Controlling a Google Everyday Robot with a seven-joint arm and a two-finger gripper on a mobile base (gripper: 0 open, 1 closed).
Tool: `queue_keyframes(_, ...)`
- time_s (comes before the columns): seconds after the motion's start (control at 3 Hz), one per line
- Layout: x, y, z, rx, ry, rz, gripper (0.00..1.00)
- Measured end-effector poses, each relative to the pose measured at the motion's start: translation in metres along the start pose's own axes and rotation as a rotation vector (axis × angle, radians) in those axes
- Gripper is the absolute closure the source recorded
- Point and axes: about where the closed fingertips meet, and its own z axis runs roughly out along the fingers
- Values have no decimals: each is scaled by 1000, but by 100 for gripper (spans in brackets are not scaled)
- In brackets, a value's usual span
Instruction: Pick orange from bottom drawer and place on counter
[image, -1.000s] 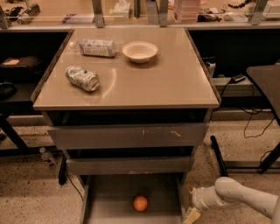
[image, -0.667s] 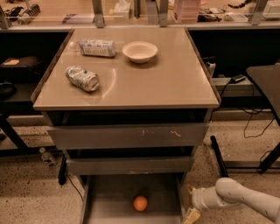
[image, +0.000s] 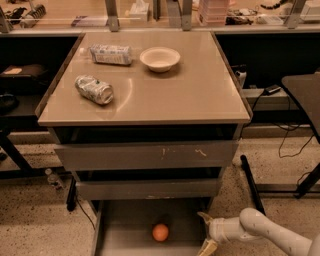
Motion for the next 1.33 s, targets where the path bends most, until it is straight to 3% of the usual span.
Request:
queue_keyframes(0.33,4,-6,23,-9,-68,-14,0)
queue_keyframes(0.67,4,-6,23,-9,-68,-14,0)
queue_keyframes(1.33,-28,-30,68,19,-79,-85,0)
